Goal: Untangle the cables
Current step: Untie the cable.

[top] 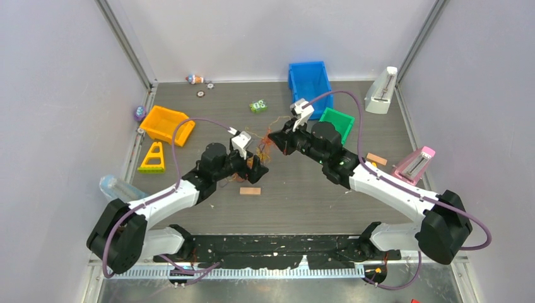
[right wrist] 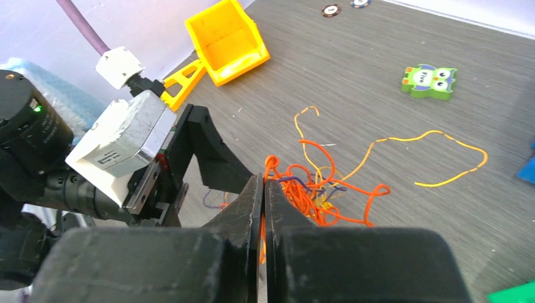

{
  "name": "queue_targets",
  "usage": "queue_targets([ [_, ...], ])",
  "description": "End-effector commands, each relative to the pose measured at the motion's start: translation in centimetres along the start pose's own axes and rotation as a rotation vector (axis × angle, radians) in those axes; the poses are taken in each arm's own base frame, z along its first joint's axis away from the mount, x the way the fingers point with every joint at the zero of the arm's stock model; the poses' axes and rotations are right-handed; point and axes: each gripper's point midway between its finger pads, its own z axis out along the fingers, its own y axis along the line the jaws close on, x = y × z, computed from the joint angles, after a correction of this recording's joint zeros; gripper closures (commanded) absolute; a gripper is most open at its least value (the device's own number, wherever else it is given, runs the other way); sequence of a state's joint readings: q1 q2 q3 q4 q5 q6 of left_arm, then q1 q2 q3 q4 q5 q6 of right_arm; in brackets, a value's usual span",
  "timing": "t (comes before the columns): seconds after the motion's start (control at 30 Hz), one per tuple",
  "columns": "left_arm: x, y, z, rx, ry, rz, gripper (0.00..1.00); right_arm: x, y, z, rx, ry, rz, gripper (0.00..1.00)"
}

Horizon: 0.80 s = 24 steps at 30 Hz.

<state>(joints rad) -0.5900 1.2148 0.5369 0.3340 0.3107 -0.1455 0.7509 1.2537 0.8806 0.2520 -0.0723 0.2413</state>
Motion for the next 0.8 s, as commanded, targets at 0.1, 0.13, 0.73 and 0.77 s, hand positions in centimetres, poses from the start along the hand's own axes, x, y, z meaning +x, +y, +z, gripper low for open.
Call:
queue_targets([
  [0.1, -3.5, 0.3, 0.0, -0.028, -0.152, 0.062, 0.17, -1.8, 3.1, -0.7, -0.127, 0.006, 0.066, 0.95],
  [0.13, -3.5, 0.6, 0.2, -0.037, -0.151, 0.060, 0.19, -1.7, 3.3, -0.7, -0.138, 0.010, 0.079, 0.95],
  [0.73, -6.0, -0.2, -0.5, -0.006, -0.346, 0.113, 0.23, 3.1, 6.2, -0.9, -0.274, 0.174, 0.207, 0.95],
  [0.77, -6.0, -0.5, -0.5, 0.012, -0.350, 0.119, 0.24, 3.4, 6.6, -0.9, -0.283, 0.184, 0.209, 0.95],
])
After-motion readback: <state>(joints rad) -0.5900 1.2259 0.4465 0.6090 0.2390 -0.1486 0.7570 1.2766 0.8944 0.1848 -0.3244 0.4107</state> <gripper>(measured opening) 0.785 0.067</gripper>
